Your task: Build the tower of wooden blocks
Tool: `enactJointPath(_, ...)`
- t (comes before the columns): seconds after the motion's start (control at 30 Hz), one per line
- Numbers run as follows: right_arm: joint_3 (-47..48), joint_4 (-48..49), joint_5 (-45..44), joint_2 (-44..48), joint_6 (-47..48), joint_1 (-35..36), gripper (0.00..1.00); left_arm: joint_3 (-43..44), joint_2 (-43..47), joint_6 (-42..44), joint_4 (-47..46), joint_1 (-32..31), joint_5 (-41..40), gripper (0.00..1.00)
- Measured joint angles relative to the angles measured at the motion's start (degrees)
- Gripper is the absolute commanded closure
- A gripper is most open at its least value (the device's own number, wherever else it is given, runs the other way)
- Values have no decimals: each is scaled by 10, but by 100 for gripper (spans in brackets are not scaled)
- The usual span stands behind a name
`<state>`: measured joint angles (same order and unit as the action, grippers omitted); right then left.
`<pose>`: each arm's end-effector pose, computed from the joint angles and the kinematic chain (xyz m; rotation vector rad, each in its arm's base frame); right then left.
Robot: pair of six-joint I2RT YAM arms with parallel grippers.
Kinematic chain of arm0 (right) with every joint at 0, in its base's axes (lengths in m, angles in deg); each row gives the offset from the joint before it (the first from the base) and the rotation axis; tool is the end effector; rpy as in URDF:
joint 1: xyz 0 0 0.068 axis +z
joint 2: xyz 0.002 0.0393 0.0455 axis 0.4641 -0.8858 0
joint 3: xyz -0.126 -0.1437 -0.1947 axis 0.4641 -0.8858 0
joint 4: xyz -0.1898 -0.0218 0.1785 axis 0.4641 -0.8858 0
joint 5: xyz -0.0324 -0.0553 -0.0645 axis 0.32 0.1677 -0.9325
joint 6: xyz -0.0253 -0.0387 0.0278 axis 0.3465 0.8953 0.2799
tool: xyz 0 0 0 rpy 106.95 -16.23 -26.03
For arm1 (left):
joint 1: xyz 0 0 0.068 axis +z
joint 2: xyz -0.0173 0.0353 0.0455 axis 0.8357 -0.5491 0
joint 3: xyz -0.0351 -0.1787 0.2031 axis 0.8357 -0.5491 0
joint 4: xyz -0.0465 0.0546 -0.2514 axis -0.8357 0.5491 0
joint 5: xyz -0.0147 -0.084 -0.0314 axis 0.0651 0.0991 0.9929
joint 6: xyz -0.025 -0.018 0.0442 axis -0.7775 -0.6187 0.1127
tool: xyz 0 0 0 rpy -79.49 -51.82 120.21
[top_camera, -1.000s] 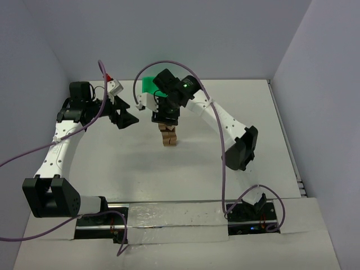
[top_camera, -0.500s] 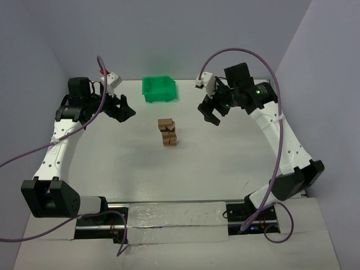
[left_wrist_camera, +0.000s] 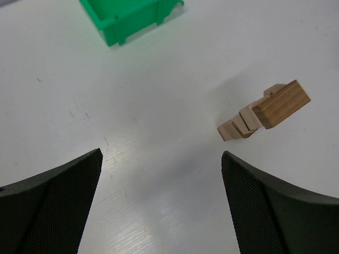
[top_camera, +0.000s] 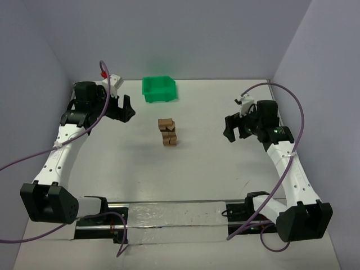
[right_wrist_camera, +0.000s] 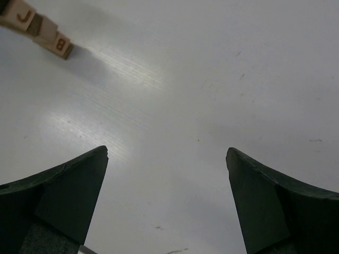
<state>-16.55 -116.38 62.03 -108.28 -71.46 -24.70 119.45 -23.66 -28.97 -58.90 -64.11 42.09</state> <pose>0.2202 0.0251 0.3195 -0.5586 2.1544 0.3327 0.2811 -0.0512 0.3559 0.5008 2.0499 -0.4540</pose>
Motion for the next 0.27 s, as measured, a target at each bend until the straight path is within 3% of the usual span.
enactJointPath(0.27, -25, 72, -45, 1, -78, -23, 0, -44, 6, -41, -16, 8, -52, 1)
